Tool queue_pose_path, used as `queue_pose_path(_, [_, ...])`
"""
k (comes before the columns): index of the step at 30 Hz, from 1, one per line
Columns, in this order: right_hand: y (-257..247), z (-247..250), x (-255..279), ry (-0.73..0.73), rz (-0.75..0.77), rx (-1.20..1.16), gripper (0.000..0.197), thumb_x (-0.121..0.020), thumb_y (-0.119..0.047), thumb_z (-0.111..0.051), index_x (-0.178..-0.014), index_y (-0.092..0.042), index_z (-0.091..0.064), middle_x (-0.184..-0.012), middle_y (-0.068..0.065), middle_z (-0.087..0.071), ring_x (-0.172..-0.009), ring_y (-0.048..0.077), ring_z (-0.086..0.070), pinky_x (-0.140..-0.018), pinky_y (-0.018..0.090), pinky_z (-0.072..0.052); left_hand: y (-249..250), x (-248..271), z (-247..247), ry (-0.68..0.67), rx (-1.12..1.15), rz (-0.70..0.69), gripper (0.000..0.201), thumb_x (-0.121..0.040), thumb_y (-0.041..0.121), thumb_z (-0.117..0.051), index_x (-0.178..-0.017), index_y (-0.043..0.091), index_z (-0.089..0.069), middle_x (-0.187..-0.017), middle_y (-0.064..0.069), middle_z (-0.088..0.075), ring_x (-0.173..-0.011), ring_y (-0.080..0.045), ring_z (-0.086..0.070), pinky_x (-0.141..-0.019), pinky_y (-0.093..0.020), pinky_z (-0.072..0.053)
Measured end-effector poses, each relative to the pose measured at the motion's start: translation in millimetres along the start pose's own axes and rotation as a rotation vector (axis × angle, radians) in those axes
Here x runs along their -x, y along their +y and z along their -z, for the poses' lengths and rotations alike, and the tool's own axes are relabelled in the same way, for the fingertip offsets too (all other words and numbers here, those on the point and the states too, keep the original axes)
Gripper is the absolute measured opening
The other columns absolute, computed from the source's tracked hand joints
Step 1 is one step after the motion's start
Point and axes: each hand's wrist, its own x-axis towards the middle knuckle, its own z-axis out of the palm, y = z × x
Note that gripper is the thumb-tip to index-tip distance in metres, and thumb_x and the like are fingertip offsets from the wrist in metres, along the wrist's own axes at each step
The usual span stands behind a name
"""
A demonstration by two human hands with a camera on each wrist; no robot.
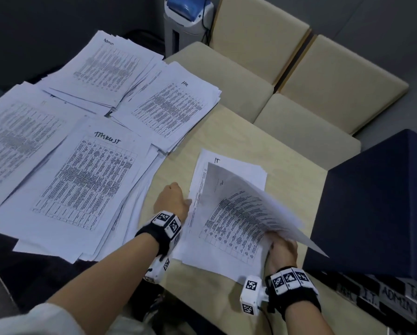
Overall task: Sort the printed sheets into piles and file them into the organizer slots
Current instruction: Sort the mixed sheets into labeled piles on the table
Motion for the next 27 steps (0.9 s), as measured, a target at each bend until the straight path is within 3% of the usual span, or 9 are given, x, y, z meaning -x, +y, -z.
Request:
queue_pose_path(4, [9.5, 8.6, -5.0, 0.000, -0.034, 0.072, 0.024, -0.069, -0.003, -0.068, -0.089, -0.014, -0.076, -0.091, 0.003, -0.076, -0.095, 0.029, -0.065, -0.089, 0.044, -0.052, 2.0, -1.3, -2.7, -0.077, -0.158, -0.032, 0.020, -0.090, 0.031, -0.065, -0.086, 0.011, -0.062, -0.083, -0.005, -0.065, -0.075, -0.025, -0.061, -0.063, -0.031, -0.048])
queue_pose_path(6, [11.1, 11.4, -6.7, 0.016, -0.032, 0.114, 0.021, -0.067, -0.008, -0.069, -0.084, -0.017, -0.077, -0.086, -0.001, -0.076, -0.090, 0.027, -0.065, -0.087, 0.044, -0.051, 1.9, -2.9, -2.4, -0.061, -0.216, -0.088, 0.020, -0.092, 0.028, -0.059, -0.079, 0.013, -0.058, -0.080, -0.004, -0.063, -0.071, -0.024, -0.057, -0.060, -0.028, -0.042])
queue_pose_path(11, [8.4, 9.3, -10.5, 0.017, -0.108, 0.043, 0.018, -0.077, 0.008, -0.063, -0.080, -0.008, -0.071, -0.083, 0.011, -0.072, -0.082, 0.031, -0.064, -0.077, 0.037, -0.051, 7.5, 1.8, 12.5, 0.015, -0.529, -0.307, 0.022, -0.098, 0.021, -0.043, -0.079, 0.018, -0.054, -0.076, -0.004, -0.057, -0.069, -0.026, -0.057, -0.060, -0.028, -0.040])
queue_pose_path(16, [11.5, 3.7, -9.5, -0.046, -0.111, -0.009, 0.028, -0.077, 0.011, -0.057, -0.089, -0.008, -0.074, -0.105, 0.017, -0.071, -0.101, 0.036, -0.064, -0.095, 0.049, -0.050, 0.4, -0.7, 17.3, 0.017, -0.137, -0.354, 0.014, -0.093, 0.010, -0.051, -0.081, 0.013, -0.058, -0.071, -0.010, -0.063, -0.068, -0.032, -0.061, -0.058, -0.033, -0.045])
queue_pose_path(20, [2.2, -8.2, -12.0, -0.090, -0.121, -0.105, 0.036, -0.085, 0.013, -0.054, -0.113, -0.003, -0.068, -0.116, 0.006, -0.066, -0.109, 0.024, -0.059, -0.096, 0.037, -0.044, -3.2, 11.9, 14.6, -0.053, 0.149, -0.375, 0.014, -0.087, -0.001, -0.057, -0.085, 0.009, -0.066, -0.069, -0.002, -0.062, -0.066, -0.022, -0.055, -0.061, -0.025, -0.040])
queue_pose_path(23, [8.4, -6.8, -13.4, -0.162, -0.135, -0.127, 0.012, -0.083, -0.005, -0.070, -0.084, -0.017, -0.065, -0.081, -0.004, -0.065, -0.082, 0.020, -0.056, -0.081, 0.036, -0.046, -2.5, 17.8, 9.7, -0.132, 0.234, -0.311, 0.028, -0.082, -0.009, -0.055, -0.074, 0.014, -0.067, -0.063, 0.004, -0.061, -0.054, -0.011, -0.054, -0.051, -0.017, -0.041])
queue_pose_path(24, [10.4, -5.7, -18.1, -0.133, -0.147, -0.125, 0.019, -0.076, -0.014, -0.078, -0.079, -0.017, -0.059, -0.075, -0.001, -0.062, -0.075, 0.022, -0.054, -0.073, 0.035, -0.049, -2.7, 17.9, 7.1, -0.122, 0.237, -0.265, 0.026, -0.083, -0.008, -0.053, -0.075, 0.011, -0.069, -0.068, 0.000, -0.063, -0.055, -0.013, -0.056, -0.050, -0.018, -0.043])
queue_pose_path(25, [14.7, -5.0, -21.7, -0.157, -0.165, -0.128, 0.025, -0.074, -0.018, -0.080, -0.084, -0.013, -0.058, -0.078, 0.003, -0.061, -0.073, 0.024, -0.056, -0.068, 0.032, -0.052, -3.5, 16.8, 3.8, -0.066, 0.221, -0.225, 0.024, -0.084, -0.004, -0.052, -0.080, 0.010, -0.071, -0.077, -0.004, -0.066, -0.061, -0.018, -0.059, -0.054, -0.020, -0.046])
queue_pose_path(27, [17.8, -2.9, -28.6, -0.242, -0.208, -0.082, 0.016, -0.092, -0.013, -0.065, -0.105, -0.008, -0.058, -0.098, 0.012, -0.064, -0.079, 0.018, -0.065, -0.070, 0.027, -0.057, -7.3, 12.0, -2.0, 0.061, 0.102, -0.140, 0.014, -0.090, 0.012, -0.055, -0.095, 0.011, -0.068, -0.098, -0.007, -0.064, -0.082, -0.026, -0.062, -0.069, -0.030, -0.049])
